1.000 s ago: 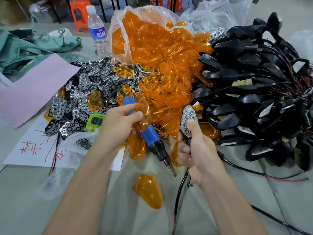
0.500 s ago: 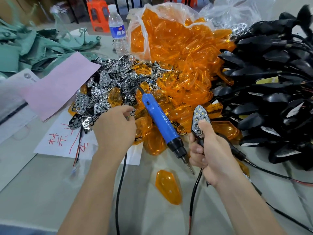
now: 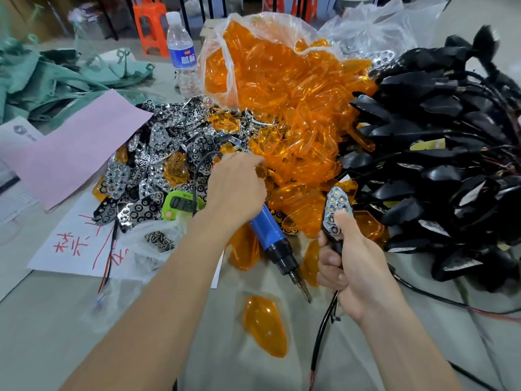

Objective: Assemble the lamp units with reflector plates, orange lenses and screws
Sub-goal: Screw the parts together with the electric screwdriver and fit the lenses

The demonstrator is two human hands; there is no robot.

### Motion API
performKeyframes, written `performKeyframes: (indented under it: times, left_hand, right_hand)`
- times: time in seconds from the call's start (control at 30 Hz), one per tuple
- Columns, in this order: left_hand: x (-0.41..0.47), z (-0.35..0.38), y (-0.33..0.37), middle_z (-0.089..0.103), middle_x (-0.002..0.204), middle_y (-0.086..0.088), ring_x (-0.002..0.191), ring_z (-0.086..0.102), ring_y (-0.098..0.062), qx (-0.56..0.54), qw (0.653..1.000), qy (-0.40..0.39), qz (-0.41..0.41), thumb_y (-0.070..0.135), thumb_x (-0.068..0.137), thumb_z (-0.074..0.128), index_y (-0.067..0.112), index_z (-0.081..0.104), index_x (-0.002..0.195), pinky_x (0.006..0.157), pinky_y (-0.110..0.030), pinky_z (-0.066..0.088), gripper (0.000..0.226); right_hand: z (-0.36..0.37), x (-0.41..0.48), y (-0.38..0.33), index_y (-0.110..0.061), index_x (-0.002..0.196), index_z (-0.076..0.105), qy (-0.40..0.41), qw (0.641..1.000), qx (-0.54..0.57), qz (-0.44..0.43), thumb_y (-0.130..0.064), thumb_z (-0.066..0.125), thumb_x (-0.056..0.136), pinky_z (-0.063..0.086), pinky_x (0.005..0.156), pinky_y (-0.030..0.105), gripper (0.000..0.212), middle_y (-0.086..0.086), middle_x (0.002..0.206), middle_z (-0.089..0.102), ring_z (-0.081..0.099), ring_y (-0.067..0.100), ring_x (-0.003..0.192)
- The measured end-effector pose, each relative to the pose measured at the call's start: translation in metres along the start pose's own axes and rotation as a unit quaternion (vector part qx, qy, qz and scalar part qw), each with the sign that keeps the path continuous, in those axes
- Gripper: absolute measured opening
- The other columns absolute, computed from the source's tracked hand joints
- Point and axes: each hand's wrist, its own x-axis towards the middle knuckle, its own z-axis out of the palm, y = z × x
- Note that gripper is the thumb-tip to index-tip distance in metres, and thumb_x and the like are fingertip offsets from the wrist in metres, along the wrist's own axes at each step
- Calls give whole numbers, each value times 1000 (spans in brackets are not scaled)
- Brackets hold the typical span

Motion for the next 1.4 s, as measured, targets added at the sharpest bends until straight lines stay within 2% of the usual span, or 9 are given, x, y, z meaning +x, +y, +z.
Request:
performKeyframes:
  times: [0.23,0.37,0.53,0.73,1.0,1.1,1.17,1.3,1.4]
  left_hand:
    - [4,-2,-32,59,126,-1,115,51,-26,31,998,-34,-50,46,84,72,27,27,159,103,-47,46,89]
    - [-12,-12,-55,64,117,-1,107,56,-27,147,988,0,-49,57,84,60,33,45,148,99,-47,44,70]
    - [-7,-22,-59,69,85,8,81,49,-17,154,982,83,-71,40,87,66,36,77,108,91,-41,43,23]
    - [20,-26,-52,73,115,2,98,62,-24,98,993,40,-44,9,86,62,37,77,105,94,-45,52,37]
    - [42,-43,-108,72,125,1,105,66,-17,-63,985,16,-158,-12,84,51,29,72,125,85,-38,60,62]
    - [45,-42,-119,63,143,-3,89,69,-19,-73,986,-49,-139,-19,83,43,32,70,129,49,-23,52,74]
    - [47,-40,-122,60,147,-1,77,68,-17,-89,985,-92,-118,-19,84,40,33,68,133,38,-16,42,77]
    - [51,-39,-120,67,134,9,91,69,-7,-120,983,-97,-102,-13,90,43,30,66,136,60,-15,51,67]
    - [45,-42,-107,67,137,3,98,65,4,-238,965,-64,-90,-13,90,49,30,61,141,84,-22,57,68]
  right_hand:
    - [-5,6,-3,-8,82,57,-24,1000,0,-12,-53,48,103,22,35,20,50,1,52,34,24,12,37]
    - [-3,11,-1,-9,81,58,-28,999,-15,-11,-55,48,102,22,35,21,52,0,52,35,25,11,36]
    - [1,13,0,-9,81,59,-35,999,-23,-15,-56,47,101,24,35,20,52,-1,52,35,26,11,37]
    - [4,12,0,-11,78,60,-43,999,-27,-6,-57,49,100,24,35,19,52,-1,53,36,27,10,37]
    - [-2,11,-4,-9,78,58,-25,999,-29,-7,-57,47,101,17,42,21,54,0,53,32,22,12,37]
    - [2,14,-5,-9,80,59,-26,999,-47,-4,-57,46,101,17,45,22,54,0,53,33,24,12,37]
    - [6,15,-4,-9,80,59,-33,998,-59,4,-58,47,100,20,43,22,54,0,53,34,26,11,36]
    - [11,14,-3,-10,81,59,-38,998,-50,12,-59,50,99,21,40,22,53,-1,54,34,27,10,36]
    - [11,13,-1,-11,80,59,-40,998,-50,11,-59,50,99,21,40,22,53,-1,53,34,27,10,35]
